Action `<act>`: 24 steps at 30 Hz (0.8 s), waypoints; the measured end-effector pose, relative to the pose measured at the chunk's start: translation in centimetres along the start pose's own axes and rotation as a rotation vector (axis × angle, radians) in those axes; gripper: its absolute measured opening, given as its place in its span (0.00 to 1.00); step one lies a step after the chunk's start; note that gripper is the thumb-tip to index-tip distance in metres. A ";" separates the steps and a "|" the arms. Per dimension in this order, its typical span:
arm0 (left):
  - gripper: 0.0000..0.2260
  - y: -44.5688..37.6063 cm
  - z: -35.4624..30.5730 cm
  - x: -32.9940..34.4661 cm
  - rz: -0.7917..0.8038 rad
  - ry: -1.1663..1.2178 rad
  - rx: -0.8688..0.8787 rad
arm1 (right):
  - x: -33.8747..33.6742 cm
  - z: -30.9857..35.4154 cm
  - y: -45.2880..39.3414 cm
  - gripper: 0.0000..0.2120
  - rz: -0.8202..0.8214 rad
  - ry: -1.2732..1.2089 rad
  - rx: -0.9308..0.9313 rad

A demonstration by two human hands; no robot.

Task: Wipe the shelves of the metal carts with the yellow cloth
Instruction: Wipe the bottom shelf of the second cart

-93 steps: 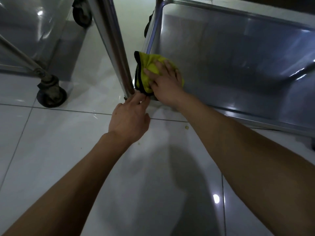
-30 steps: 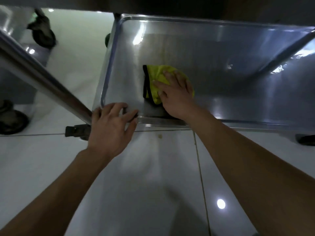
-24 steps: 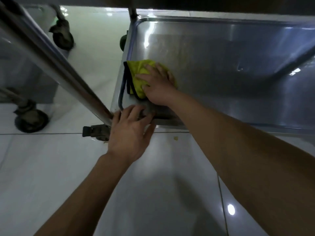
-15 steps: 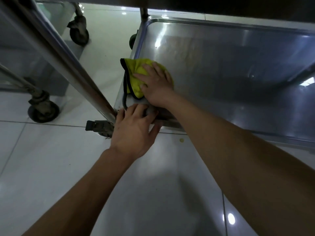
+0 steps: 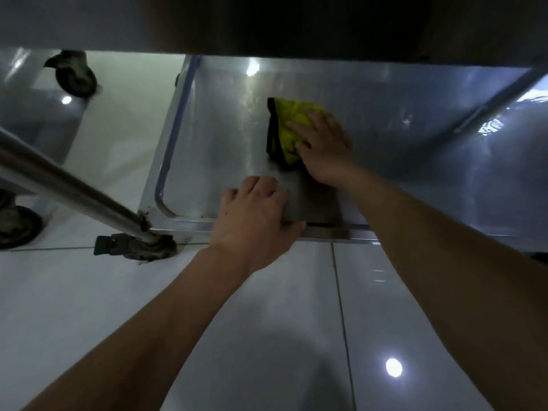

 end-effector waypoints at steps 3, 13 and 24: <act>0.25 -1.4 -4.4 1.2 0.054 -0.060 0.171 | -2.0 -5.7 1.1 0.23 -0.020 0.004 0.079; 0.19 -3.9 -10.6 4.3 0.045 -0.053 0.245 | -6.6 -18.4 10.9 0.23 -0.107 0.129 0.237; 0.20 -3.8 -10.8 4.4 0.051 -0.089 0.283 | -4.2 -14.4 19.0 0.25 0.199 0.374 0.132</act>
Point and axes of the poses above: each hand's wrist, its own y-axis away from the middle knuckle, its own x-axis out of the palm, z = x × y, the point moved 6 cm from there along -y, towards the middle knuckle, and after that the axes turned 3 degrees about z, right-handed, at the moved point
